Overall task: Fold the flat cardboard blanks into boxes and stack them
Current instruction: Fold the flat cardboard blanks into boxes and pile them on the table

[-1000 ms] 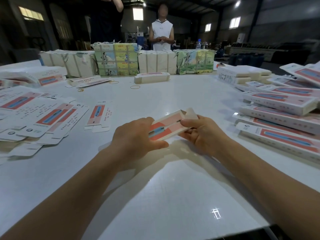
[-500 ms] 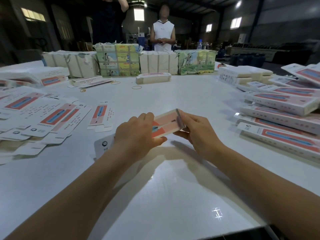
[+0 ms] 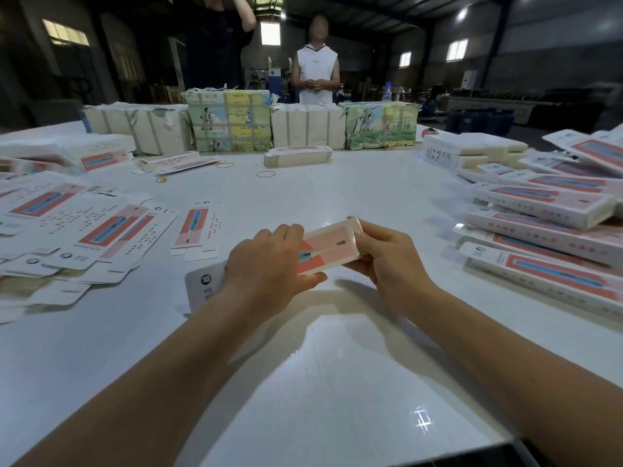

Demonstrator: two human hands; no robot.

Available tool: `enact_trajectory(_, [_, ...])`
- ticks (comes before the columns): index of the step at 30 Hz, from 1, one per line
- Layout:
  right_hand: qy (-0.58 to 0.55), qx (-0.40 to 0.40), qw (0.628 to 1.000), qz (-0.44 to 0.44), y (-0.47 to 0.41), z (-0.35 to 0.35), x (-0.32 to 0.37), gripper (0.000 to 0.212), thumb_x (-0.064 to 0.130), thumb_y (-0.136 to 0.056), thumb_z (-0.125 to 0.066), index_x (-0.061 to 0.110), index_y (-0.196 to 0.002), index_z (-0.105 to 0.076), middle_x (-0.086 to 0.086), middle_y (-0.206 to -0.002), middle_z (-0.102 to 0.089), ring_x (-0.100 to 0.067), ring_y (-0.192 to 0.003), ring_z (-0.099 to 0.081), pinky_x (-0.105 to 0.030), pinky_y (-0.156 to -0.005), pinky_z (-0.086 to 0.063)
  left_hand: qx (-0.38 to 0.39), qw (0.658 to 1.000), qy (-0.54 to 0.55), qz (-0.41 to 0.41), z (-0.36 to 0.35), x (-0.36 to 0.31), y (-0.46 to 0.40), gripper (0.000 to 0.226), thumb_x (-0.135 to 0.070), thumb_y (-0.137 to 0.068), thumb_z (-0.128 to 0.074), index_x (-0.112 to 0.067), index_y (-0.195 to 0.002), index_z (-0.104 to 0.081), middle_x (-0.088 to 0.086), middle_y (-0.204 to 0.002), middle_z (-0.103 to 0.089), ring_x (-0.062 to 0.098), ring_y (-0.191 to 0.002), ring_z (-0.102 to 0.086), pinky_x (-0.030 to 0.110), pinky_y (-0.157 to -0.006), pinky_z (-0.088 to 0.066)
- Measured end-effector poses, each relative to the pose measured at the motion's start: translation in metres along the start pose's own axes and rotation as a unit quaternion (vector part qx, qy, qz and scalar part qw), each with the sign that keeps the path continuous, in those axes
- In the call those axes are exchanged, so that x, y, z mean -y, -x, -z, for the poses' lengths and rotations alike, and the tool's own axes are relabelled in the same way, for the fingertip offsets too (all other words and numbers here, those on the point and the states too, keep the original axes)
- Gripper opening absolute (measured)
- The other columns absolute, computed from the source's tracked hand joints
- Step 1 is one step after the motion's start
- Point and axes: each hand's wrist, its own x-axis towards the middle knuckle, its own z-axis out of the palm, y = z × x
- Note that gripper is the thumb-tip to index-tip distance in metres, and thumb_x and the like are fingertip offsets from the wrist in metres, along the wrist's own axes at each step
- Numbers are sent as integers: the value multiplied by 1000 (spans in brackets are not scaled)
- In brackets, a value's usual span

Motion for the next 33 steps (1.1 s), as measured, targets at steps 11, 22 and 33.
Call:
enact_trajectory(11, [316, -13, 931, 183, 15, -5, -1, 19, 9, -95, -39, 16, -93, -57, 9, -72, -62, -10, -66, -55, -17, -59, -46, 17, 999, 28, 35, 3, -5, -2, 59, -67, -78, -55, -24, -116, -44, -5, -106, -58, 14, -78, -47, 28, -60, -42])
enact_trajectory(22, [299, 40, 945, 123, 12, -5, -4, 18, 13, -88, -55, 23, -103, -59, 22, -82, -62, 1, -72, -52, -9, -64, -38, 52, 998, 29, 25, 7, 0, -3, 60, -71, -76, -55, -26, -113, -44, -8, -105, -59, 12, -75, -48, 25, -57, -37])
enact_trajectory(33, [635, 162, 696, 292, 8, 4, -5, 64, 23, -87, -63, 17, -145, -37, -7, -142, -43, -28, -126, -36, -39, -103, -34, 165, 979, 114, -19, 10, 21, -1, 48, -67, -69, -66, -40, -102, -44, -18, -89, -56, 4, -74, -54, 14, -59, -36])
